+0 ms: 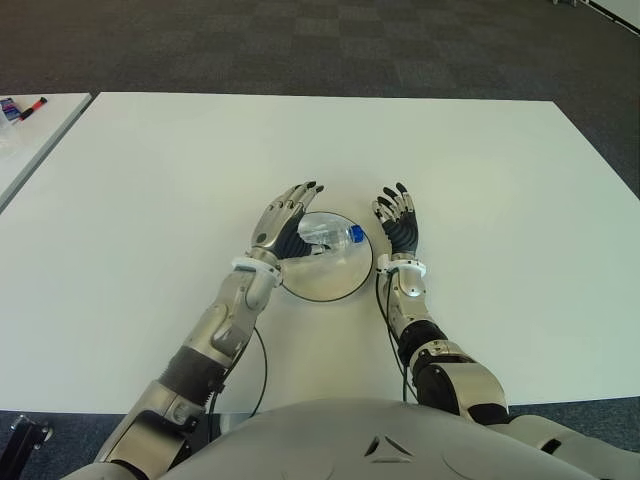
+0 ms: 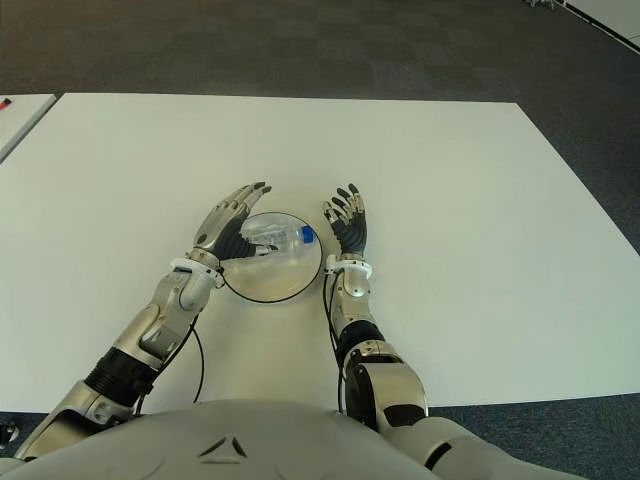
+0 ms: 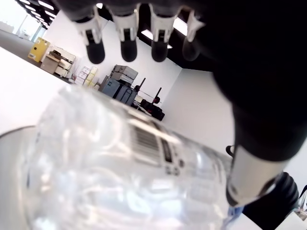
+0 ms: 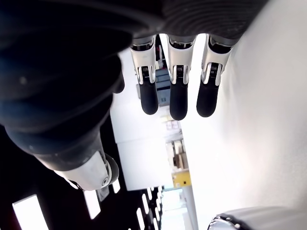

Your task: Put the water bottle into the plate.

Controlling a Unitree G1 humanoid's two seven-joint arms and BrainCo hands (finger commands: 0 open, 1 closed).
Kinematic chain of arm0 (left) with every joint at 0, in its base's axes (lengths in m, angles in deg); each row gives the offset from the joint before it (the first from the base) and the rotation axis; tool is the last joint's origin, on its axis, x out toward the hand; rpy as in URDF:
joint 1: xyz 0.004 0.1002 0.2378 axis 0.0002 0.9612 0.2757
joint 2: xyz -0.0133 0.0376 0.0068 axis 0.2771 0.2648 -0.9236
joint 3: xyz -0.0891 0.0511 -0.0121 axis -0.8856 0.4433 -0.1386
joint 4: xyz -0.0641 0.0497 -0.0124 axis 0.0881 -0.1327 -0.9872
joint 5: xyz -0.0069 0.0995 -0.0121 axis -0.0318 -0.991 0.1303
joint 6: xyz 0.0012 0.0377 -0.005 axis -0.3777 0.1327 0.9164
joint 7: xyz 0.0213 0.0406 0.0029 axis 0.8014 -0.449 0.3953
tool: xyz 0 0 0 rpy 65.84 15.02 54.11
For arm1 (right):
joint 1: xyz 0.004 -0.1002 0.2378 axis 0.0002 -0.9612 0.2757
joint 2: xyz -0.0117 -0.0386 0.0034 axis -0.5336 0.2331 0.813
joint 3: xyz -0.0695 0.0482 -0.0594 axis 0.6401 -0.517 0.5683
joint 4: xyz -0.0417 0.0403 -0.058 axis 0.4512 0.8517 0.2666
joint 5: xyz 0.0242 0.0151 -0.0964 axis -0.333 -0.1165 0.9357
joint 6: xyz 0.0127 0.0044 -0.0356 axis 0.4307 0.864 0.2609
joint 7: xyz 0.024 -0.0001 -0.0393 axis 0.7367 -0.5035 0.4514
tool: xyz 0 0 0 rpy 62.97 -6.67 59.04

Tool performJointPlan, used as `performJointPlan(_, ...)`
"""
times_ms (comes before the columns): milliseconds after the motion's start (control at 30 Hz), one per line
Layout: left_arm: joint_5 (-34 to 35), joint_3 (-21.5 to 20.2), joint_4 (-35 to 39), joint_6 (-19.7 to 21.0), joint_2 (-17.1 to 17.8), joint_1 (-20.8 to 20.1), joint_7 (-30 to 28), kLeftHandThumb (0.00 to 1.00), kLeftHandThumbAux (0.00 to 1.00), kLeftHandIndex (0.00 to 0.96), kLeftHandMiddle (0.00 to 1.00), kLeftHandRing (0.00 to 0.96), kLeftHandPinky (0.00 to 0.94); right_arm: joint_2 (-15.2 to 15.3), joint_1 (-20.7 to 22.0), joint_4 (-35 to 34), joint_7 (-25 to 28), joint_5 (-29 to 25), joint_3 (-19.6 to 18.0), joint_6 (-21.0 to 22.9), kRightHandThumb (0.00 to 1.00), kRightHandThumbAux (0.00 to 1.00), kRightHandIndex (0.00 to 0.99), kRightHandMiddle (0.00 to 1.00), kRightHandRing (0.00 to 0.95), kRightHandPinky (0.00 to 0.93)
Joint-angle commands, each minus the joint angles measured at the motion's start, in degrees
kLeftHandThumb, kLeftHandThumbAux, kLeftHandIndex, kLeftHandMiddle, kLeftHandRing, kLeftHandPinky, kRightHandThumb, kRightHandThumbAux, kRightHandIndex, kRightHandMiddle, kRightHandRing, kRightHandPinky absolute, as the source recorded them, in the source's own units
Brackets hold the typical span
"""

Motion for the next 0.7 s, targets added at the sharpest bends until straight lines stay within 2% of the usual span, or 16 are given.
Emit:
performJointPlan(33, 0.31, -0.35, -0.44, -1.07, 0.68, -0.18, -0.47, 0.0, 0.786, 0.0, 0.0, 0.0, 0.0, -2.57, -3.39, 2.82, -0.41, 0.0, -0.21, 2.76, 0.076, 0.779, 0.082, 0.203, 0.22, 0.259)
performJointPlan(267, 0.73, -0.95, 0.53, -2.26, 0.5, 0.06, 0.13, 0.0, 0.803, 0.0, 0.0, 0.0, 0.0, -2.59, -3.32, 2.96, -0.43, -0.06, -0.36, 2.69, 0.07, 0.776, 0.082, 0.202, 0.218, 0.257)
performJointPlan(500, 0.39, -1.9, 12.59, -1.81, 0.62, 5.08, -1.25, 0.0, 0.805, 0.0, 0.0, 0.0, 0.0, -2.5, -3.37, 2.97, -0.46, 0.05, -0.36, 2.86, 0.063, 0.771, 0.082, 0.197, 0.216, 0.254)
performJointPlan(700, 0.11, -2.68, 17.79, -2.11, 0.4, 7.15, -1.1, 0.0, 0.788, 0.0, 0.0, 0.0, 0.0, -2.42, -3.31, 3.16, -0.04, 0.02, -0.47, 2.68, 0.059, 0.769, 0.078, 0.188, 0.208, 0.244)
